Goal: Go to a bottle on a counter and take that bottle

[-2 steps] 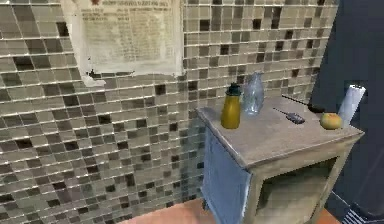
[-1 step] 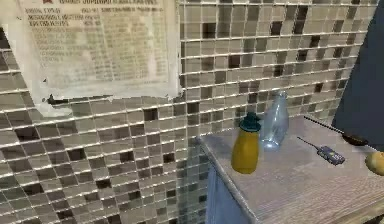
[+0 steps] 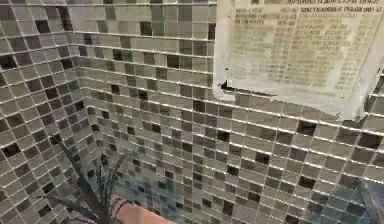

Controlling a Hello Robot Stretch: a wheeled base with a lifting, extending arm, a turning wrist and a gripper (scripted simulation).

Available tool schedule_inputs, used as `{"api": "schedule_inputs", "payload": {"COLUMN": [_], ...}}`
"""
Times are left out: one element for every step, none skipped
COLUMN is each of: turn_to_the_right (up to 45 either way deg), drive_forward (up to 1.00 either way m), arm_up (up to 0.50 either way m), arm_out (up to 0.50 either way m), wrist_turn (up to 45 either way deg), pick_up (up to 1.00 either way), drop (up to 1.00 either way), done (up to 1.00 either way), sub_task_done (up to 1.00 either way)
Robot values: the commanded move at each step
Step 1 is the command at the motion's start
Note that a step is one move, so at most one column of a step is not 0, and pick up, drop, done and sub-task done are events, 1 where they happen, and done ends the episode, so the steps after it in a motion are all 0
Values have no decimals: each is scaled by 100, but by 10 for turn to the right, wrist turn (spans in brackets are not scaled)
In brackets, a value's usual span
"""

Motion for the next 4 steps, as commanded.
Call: {"api": "schedule_inputs", "payload": {"turn_to_the_right": [-180, 0, 0, 0], "drive_forward": [0, 0, 0, 0], "arm_up": [0, 50, 38, 0], "arm_out": [0, 0, 0, 44], "wrist_turn": [0, 0, 0, 0], "pick_up": [0, 0, 0, 0], "drop": [0, 0, 0, 0], "done": [0, 0, 0, 0], "sub_task_done": [0, 0, 0, 0]}}
